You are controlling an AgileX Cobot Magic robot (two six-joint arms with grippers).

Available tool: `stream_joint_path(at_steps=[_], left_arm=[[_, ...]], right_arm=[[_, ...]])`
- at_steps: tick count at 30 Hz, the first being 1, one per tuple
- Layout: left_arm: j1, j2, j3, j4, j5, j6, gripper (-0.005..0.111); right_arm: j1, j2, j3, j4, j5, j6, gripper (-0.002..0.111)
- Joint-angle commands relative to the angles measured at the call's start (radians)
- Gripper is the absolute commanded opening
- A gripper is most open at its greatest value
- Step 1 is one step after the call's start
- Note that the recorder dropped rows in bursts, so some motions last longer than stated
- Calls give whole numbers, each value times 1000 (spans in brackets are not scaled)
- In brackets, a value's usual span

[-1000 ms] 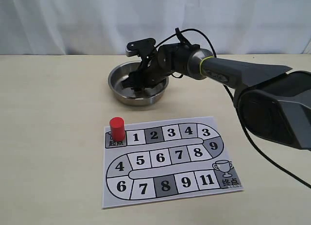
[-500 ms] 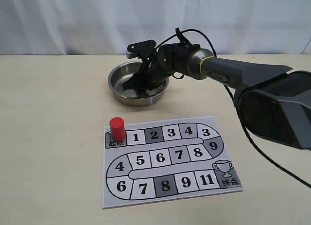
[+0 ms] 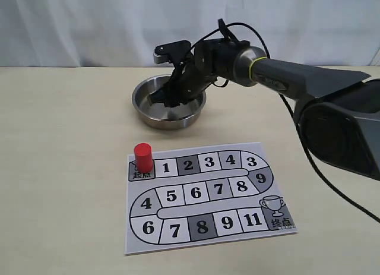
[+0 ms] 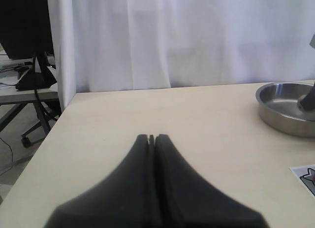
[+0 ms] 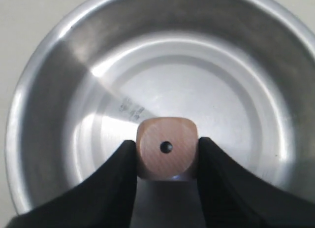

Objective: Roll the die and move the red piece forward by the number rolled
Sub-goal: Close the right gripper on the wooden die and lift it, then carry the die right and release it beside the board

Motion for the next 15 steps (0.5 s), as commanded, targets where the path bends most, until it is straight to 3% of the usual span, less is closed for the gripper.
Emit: stream_joint_path(at_steps=[1, 9, 15], left_arm=[[-2, -3, -6, -8, -10, -4, 0], [-2, -3, -6, -8, -10, -4, 0], [-2, -3, -6, -8, -10, -4, 0]], right_arm=[[-2, -51, -10, -6, 58, 10, 4], [-2, -135, 2, -85, 154, 78, 4], [-12, -263, 180, -146, 140, 81, 4]])
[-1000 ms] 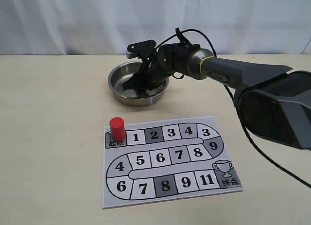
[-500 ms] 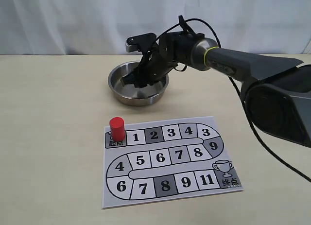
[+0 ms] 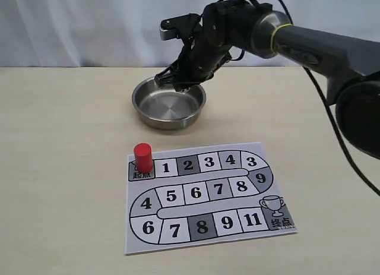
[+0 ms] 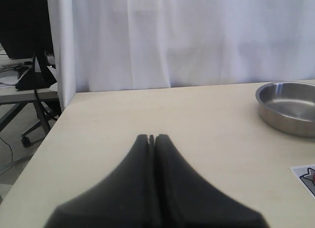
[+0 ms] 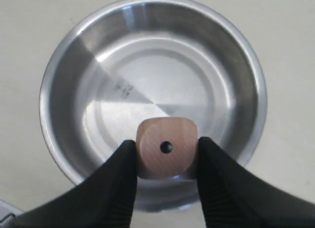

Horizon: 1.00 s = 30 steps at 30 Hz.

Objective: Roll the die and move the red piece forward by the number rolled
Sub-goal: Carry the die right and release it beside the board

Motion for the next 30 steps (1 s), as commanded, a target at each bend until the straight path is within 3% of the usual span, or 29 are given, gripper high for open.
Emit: stream_joint_path(at_steps=[1, 6, 16, 22, 30], left_arm=[[-2, -3, -6, -8, -10, -4, 0], [-2, -3, -6, -8, -10, -4, 0], [-2, -3, -6, -8, -15, -4, 0], [-2, -3, -6, -8, -15, -4, 0], [-2, -3, -6, -8, -15, -4, 0]], right_arm=[[-16, -124, 169, -38, -40, 5, 4], [-89, -297, 447, -38, -156, 34, 4], [-408, -540, 833, -54, -239, -5, 4], [-547, -551, 931, -54, -256, -49, 4], [-610, -504, 956, -55, -277, -106, 4]])
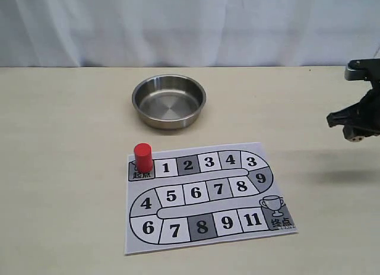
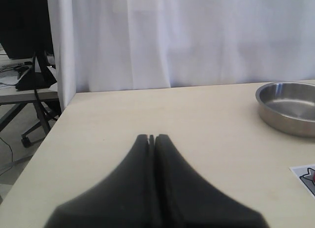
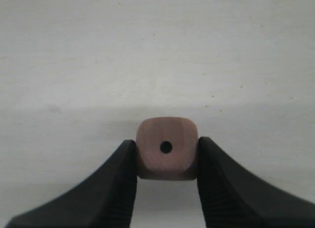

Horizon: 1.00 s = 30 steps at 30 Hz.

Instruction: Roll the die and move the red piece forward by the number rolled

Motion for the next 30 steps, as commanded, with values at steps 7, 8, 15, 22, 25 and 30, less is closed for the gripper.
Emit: stream_joint_path(at_steps=[7, 8, 15, 22, 25, 30], left_arm=[[-2, -3, -6, -8, -15, -4, 0], [-2, -3, -6, -8, -11, -4, 0], [-2, -3, -6, -8, -9, -4, 0], [-2, -3, -6, -8, -9, -4, 0], [-2, -3, -6, -8, -9, -4, 0], [-2, -3, -6, -8, -9, -4, 0]], right_arm=[[-9, 120, 0, 20, -41, -63, 9], [-9, 129, 0, 64, -37, -85, 15], [-9, 141, -48, 729, 192, -718, 77], [-9, 141, -83, 821, 218, -716, 83], [-9, 141, -83, 767, 207, -698, 82], [-9, 141, -83, 649, 216, -622, 78]])
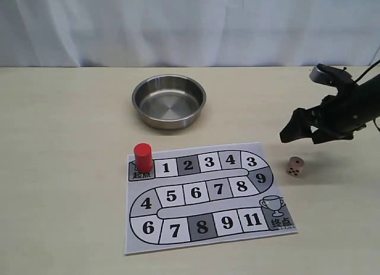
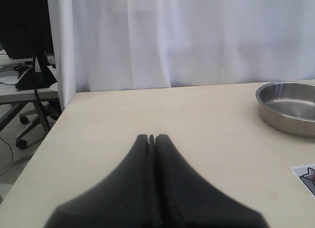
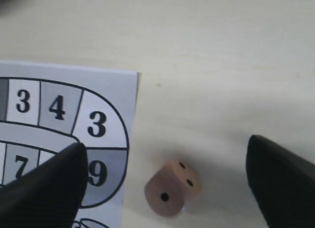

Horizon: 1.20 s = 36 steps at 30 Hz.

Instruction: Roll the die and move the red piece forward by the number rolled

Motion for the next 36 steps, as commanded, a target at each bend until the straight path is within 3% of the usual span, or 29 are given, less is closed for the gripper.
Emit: stream_joint_path(at_steps=[1, 21, 23, 26, 29, 31, 36], left_arm=[[-2, -3, -6, -7, -9, -4, 0], [-2, -3, -6, -7, -17, -4, 0], [-2, -3, -6, -7, -12, -4, 0], [-2, -3, -6, -7, -9, -4, 0], [-2, -3, -6, -7, -11, -4, 0], [-2, -3, -6, -7, -11, -4, 0], [-2, -3, -6, -7, -11, -4, 0]], right_arm=[[-1, -4, -6, -92, 6, 49, 78], [11, -88, -6, -119, 36, 71, 75], [53, -99, -6, -175, 32, 98, 66], [124, -117, -8, -255, 25, 167, 63], [204, -141, -8, -503, 21, 386, 61], [226, -152, -8, -620, 31, 520, 52], [231, -156, 17, -660, 99, 568, 5]])
